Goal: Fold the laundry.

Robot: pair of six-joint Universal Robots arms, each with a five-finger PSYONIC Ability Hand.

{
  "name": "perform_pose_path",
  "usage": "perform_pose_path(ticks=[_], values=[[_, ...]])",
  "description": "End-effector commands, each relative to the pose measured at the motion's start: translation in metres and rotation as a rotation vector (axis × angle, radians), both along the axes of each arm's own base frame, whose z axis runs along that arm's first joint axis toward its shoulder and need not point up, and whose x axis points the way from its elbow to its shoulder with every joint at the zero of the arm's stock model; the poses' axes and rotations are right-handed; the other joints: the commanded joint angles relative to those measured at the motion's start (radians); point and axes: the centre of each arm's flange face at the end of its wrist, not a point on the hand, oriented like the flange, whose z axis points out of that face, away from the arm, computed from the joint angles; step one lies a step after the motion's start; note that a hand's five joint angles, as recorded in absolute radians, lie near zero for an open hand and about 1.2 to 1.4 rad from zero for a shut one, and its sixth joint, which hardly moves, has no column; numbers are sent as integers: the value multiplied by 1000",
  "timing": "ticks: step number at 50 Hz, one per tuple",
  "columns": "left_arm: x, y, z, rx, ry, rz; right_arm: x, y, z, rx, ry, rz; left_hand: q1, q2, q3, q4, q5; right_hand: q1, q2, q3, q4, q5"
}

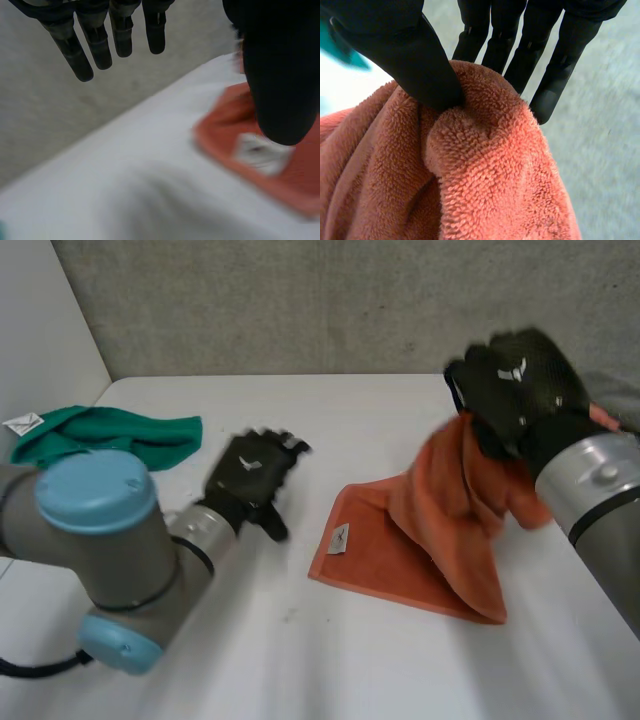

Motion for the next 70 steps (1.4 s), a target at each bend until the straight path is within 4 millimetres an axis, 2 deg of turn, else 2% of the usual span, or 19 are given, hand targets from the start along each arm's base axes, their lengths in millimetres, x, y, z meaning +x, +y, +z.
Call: perform_pose_path(ticks=[1,4,12,16,17,21,24,28,29,31,44,53,55,57,58,62,64,65,70], values=[[-31,28,-36,190,66,-76,3,26,51,-57,-177,57,-30,-14,-30,-13,-8,348,220,202,195,235],[-45,36,-43,203,66,-111,-1,34,65,-61,-228,57,-27,-11,-27,-10,-5,348,220,202,195,235],[-66,41,-55,227,94,-148,-5,43,77,-56,-291,54,20,35,20,37,42,348,220,202,195,235],[-69,41,-51,280,167,-137,-8,44,79,-62,-297,33,383,399,383,400,405,348,220,202,195,235],[-69,42,-50,317,202,-133,-9,44,80,-64,-299,26,587,603,588,604,609,348,220,202,195,235],[-67,48,-52,428,281,-113,-11,41,82,-77,-296,8,991,1006,991,1007,1012,348,220,202,195,235],[-66,52,-45,488,331,-121,-11,39,83,-83,-294,6,1135,1150,1135,1152,1157,348,220,202,195,235],[-64,66,-28,571,383,-202,-10,36,81,-78,-289,4,1112,1128,1113,1129,1134,348,220,202,195,235],[-64,70,-24,589,396,-226,-10,36,81,-78,-289,5,772,788,772,789,794,348,220,202,195,235],[-63,72,-20,592,398,-242,-9,35,80,-73,-285,6,368,384,369,385,390,348,220,202,195,235],[-63,80,-20,617,388,-265,-1,23,50,10,-229,2,-18,-2,-17,-1,4,348,220,202,195,235],[-69,91,-20,666,380,-378,-2,22,36,6,-149,-13,-24,-9,-24,-7,-2,348,220,202,195,235],[-71,94,-20,676,379,-409,-2,22,35,8,-146,-14,157,173,157,174,179,348,220,202,195,235],[-72,94,-19,673,384,-415,-2,22,31,16,-138,-13,572,588,573,589,594,348,220,202,195,235],[-72,91,-18,669,393,-407,-1,22,30,18,-137,-12,1110,1125,1110,1126,1131,348,220,202,195,235],[-71,74,-9,620,429,-341,1,17,17,41,-109,-14,1135,1151,1136,1152,1157,348,220,202,195,235],[-61,51,-3,566,447,-240,-3,6,5,64,-79,-44,1135,1151,1136,1152,1157,348,220,202,195,235],[-50,34,6,523,463,-175,-6,1,1,71,-70,-60,1135,1151,1136,1152,1157,348,220,202,195,235],[-6,-6,40,371,422,-36,-28,-30,-19,105,24,-161,1135,1151,1136,1152,1157,348,220,202,195,235]])
